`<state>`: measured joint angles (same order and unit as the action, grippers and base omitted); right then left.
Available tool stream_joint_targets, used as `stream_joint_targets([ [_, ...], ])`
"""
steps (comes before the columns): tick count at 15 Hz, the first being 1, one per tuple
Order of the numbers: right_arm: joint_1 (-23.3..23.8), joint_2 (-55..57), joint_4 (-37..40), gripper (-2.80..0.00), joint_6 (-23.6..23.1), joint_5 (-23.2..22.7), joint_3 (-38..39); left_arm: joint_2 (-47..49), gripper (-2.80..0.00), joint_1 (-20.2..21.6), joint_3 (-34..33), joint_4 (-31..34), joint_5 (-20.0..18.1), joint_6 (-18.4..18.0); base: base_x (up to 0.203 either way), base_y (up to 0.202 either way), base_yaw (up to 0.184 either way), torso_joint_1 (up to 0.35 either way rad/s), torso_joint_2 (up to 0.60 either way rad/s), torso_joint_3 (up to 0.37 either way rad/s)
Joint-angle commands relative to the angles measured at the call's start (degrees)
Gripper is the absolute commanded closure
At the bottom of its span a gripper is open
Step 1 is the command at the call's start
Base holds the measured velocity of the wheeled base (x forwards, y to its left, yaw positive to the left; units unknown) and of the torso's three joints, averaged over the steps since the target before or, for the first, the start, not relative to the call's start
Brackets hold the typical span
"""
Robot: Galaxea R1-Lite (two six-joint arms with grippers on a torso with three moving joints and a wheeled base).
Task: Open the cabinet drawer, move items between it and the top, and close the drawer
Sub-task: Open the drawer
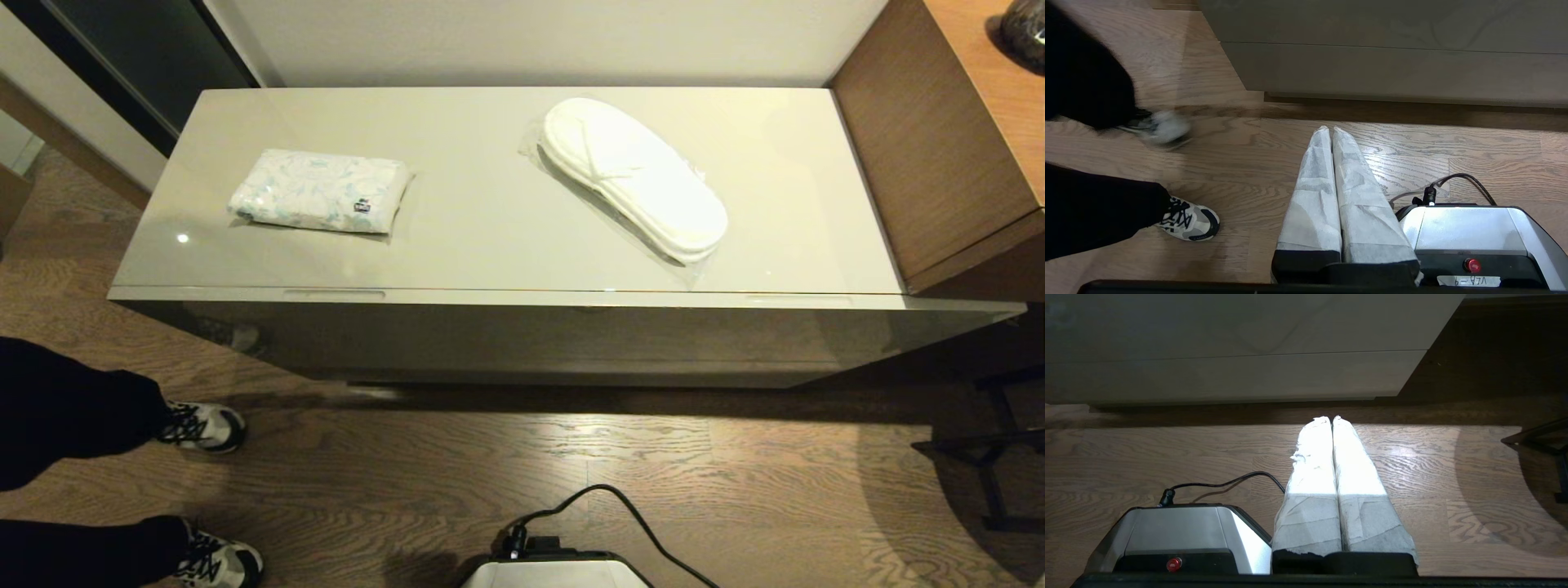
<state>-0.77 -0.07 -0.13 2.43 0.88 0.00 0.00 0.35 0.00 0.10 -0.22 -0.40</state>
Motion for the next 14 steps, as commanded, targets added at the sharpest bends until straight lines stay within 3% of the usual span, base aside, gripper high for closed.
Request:
stream_joint_targets([
  [1, 0.0, -1.3, 0.0, 0.00, 0.0, 0.0, 0.2, 0.0, 0.00, 0.0, 0.0, 0.0, 0.0, 0.0, 0.000, 0.000, 0.000, 0.000, 0.00, 0.000],
  [11, 0.0, -1.3, 0.0, 0.00, 0.0, 0.0, 0.2, 0.1, 0.00, 0.1, 0.1, -0.5, 0.1, -1.1, 0.000, 0.000, 0.000, 0.000, 0.00, 0.000],
  [14, 0.0, -1.2, 0.0, 0.00, 0.0, 0.0, 0.2, 0.0, 0.00, 0.1, 6.2, 3.5, -0.5, -1.8, 0.000, 0.000, 0.000, 0.000, 0.00, 0.000],
])
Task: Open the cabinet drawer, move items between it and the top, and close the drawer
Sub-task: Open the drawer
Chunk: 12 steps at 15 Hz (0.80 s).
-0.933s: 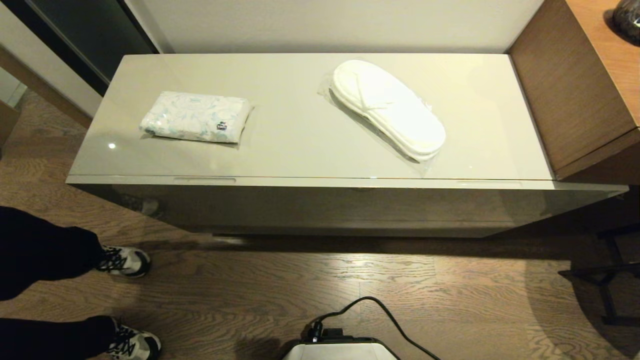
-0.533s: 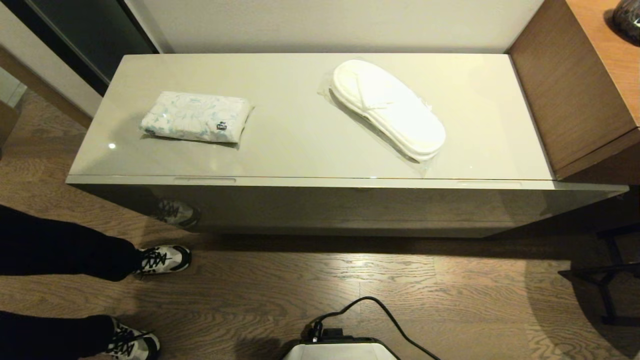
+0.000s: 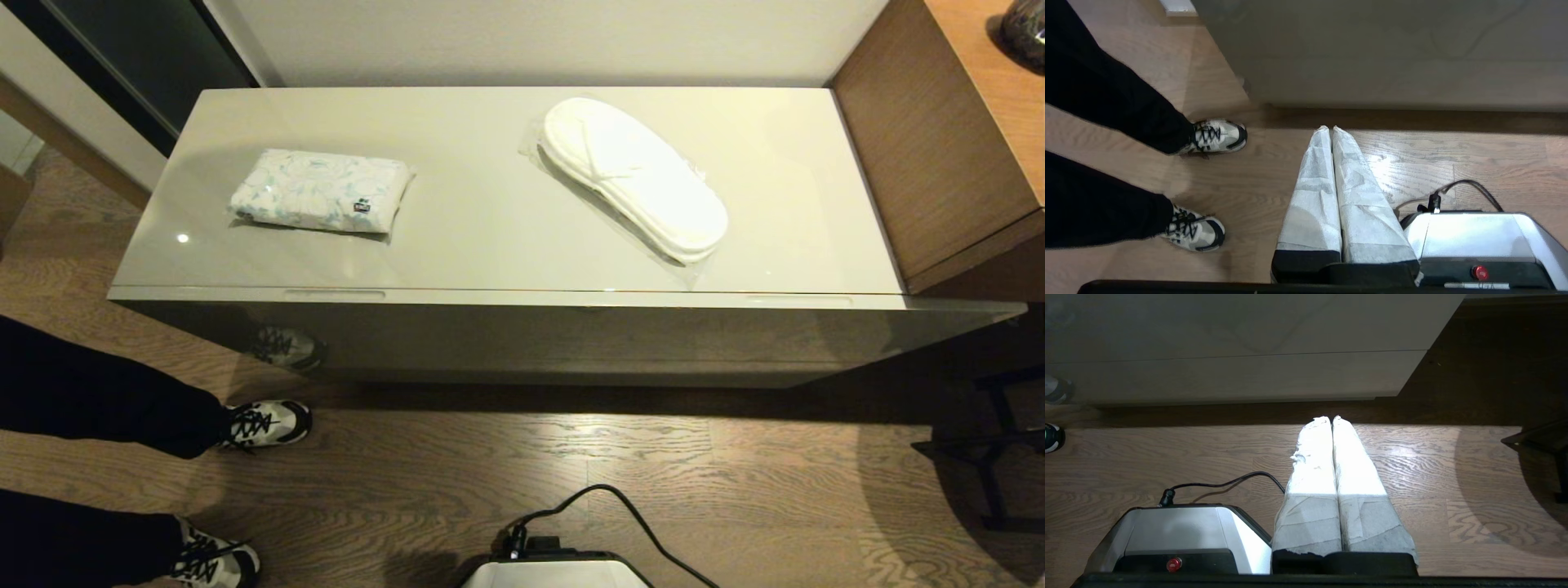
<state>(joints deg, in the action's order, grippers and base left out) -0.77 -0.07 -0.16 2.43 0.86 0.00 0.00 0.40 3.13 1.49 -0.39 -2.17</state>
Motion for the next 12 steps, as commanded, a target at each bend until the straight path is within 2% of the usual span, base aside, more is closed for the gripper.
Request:
stream_joint_targets([
  [1, 0.0, -1.3, 0.0, 0.00, 0.0, 0.0, 0.2, 0.2, 0.00, 0.0, 5.3, 5.3, -0.7, -0.1, 0.000, 0.000, 0.000, 0.000, 0.00, 0.000],
  [4, 0.0, -1.3, 0.0, 0.00, 0.0, 0.0, 0.2, 6.3, 0.00, 0.1, 19.8, 16.0, -1.1, 1.1, 0.000, 0.000, 0.000, 0.000, 0.00, 0.000],
  [8, 0.0, -1.3, 0.0, 0.00, 0.0, 0.0, 0.2, 32.1, 0.00, 0.4, 48.2, 32.8, -1.4, 8.7, 0.000, 0.000, 0.000, 0.000, 0.00, 0.000],
  [10, 0.0, -1.3, 0.0, 0.00, 0.0, 0.0, 0.2, 46.3, 0.00, 0.4, 58.2, 39.1, -4.3, 12.1, 0.000, 0.000, 0.000, 0.000, 0.00, 0.000],
  [12, 0.0, -1.2, 0.0, 0.00, 0.0, 0.0, 0.2, 57.8, 0.00, 0.1, 67.5, 42.2, -8.7, 17.1, 0.000, 0.000, 0.000, 0.000, 0.00, 0.000],
])
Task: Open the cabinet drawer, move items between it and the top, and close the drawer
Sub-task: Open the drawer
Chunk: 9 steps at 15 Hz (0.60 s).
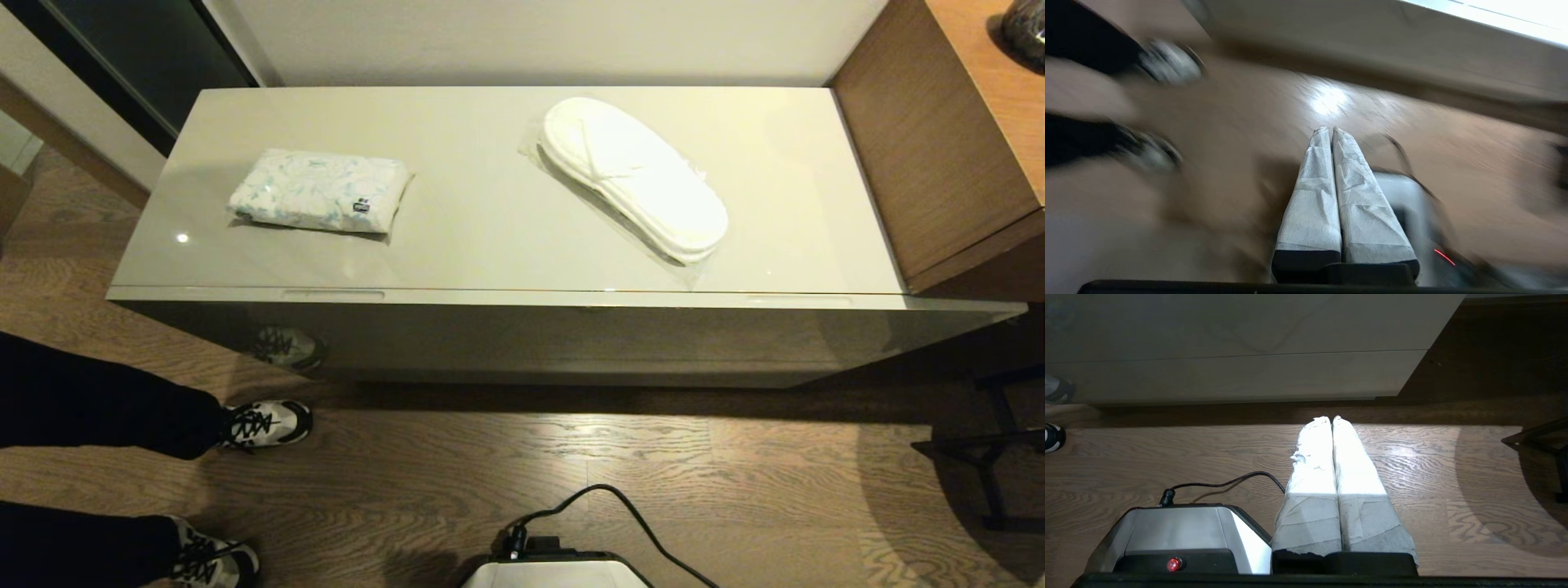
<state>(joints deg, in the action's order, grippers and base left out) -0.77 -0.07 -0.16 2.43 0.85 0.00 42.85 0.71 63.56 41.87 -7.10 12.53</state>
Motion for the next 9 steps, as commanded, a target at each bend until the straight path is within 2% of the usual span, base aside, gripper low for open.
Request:
stream_joint_targets([
  [1, 0.0, -1.3, 0.0, 0.00, 0.0, 0.0, 0.2, 19.2, 0.00, -0.4, 11.6, 2.4, -3.4, 5.2, 0.000, 0.000, 0.000, 0.000, 0.00, 0.000],
  [4, 0.0, -1.3, 0.0, 0.00, 0.0, 0.0, 0.2, 37.7, 0.00, -1.1, 30.8, 3.0, -5.8, 13.1, 0.000, 0.000, 0.000, 0.000, 0.00, 0.000],
  [6, 0.0, -1.3, 0.0, 0.00, 0.0, 0.0, 0.2, 43.6, 0.00, -2.6, 38.8, 3.6, -6.6, 15.9, 0.000, 0.000, 0.000, 0.000, 0.00, 0.000],
  [8, 0.0, -1.3, 0.0, 0.00, 0.0, 0.0, 0.2, 42.9, 0.00, -3.7, 37.6, 3.4, -6.6, 16.6, 0.000, 0.000, 0.000, 0.000, 0.00, 0.000],
  [9, 0.0, -1.2, 0.0, 0.00, 0.0, 0.0, 0.2, 42.4, 0.00, -4.2, 33.5, 2.7, -6.4, 16.6, 0.000, 0.000, 0.000, 0.000, 0.00, 0.000],
])
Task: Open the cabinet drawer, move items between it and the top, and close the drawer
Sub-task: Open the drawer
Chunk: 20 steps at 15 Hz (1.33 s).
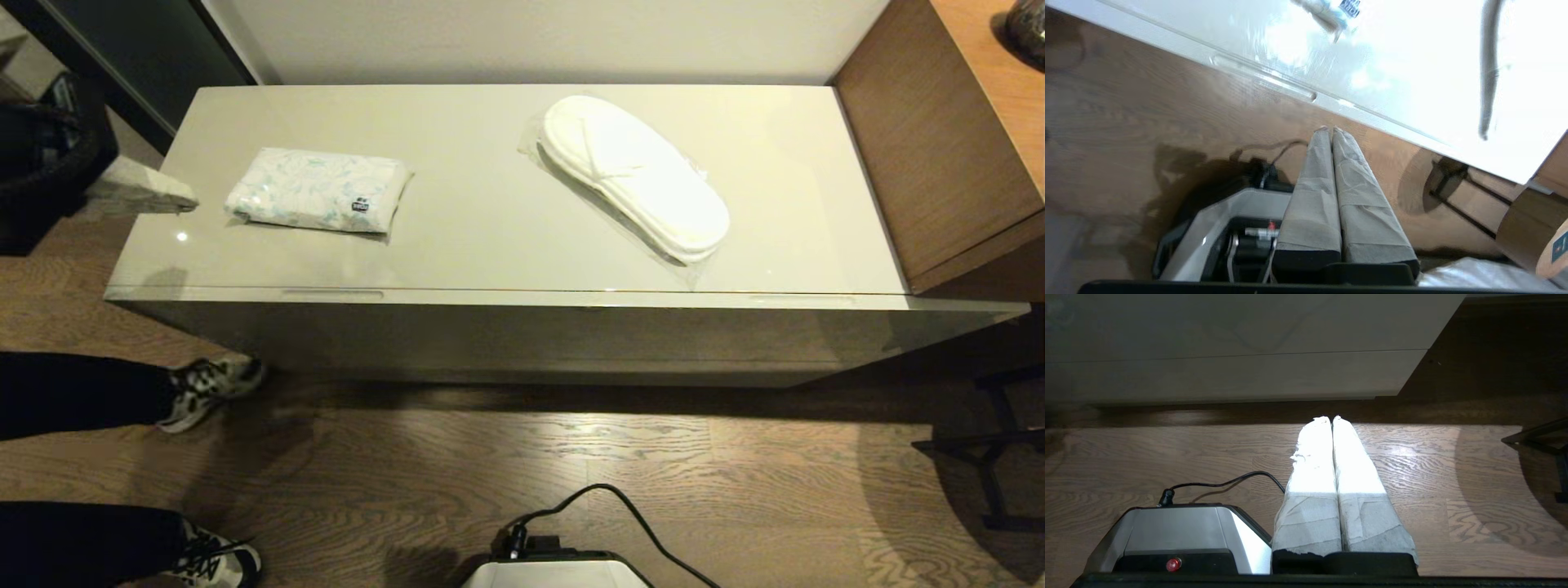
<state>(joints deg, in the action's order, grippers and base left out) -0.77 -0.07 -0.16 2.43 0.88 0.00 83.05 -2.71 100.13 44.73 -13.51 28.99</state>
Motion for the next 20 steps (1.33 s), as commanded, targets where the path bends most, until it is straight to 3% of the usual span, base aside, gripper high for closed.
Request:
stream_joint_targets([
  [1, 0.0, -1.3, 0.0, 0.00, 0.0, 0.0, 0.2, 2.0, 0.00, -1.2, -9.2, -1.2, 0.3, 0.2, 0.000, 0.000, 0.000, 0.000, 0.00, 0.000],
  [4, 0.0, -1.3, 0.0, 0.00, 0.0, 0.0, 0.2, 1.0, 0.00, -2.2, -25.1, -6.4, 1.1, -1.6, 0.000, 0.000, 0.000, 0.000, 0.00, 0.000],
  [7, 0.0, -1.3, 0.0, 0.00, 0.0, 0.0, 0.2, 0.5, 0.00, -2.9, -31.3, -8.8, 1.8, -6.5, 0.000, 0.000, 0.000, 0.000, 0.00, 0.000],
  [12, 0.0, -1.2, 0.0, 0.00, 0.0, 0.0, 0.2, 2.7, 0.00, -4.0, -34.9, -27.1, 1.3, -7.2, 0.000, 0.000, 0.000, 0.000, 0.00, 0.000],
  [18, 0.0, -1.3, 0.0, 0.00, 0.0, 0.0, 0.2, 6.3, 0.00, -4.4, -33.8, -30.6, 1.8, -7.0, 0.000, 0.000, 0.000, 0.000, 0.00, 0.000],
  [20, 0.0, -1.3, 0.0, 0.00, 0.0, 0.0, 0.2, 7.7, 0.00, -4.8, -33.2, -32.5, 4.0, -7.3, 0.000, 0.000, 0.000, 0.000, 0.00, 0.000],
])
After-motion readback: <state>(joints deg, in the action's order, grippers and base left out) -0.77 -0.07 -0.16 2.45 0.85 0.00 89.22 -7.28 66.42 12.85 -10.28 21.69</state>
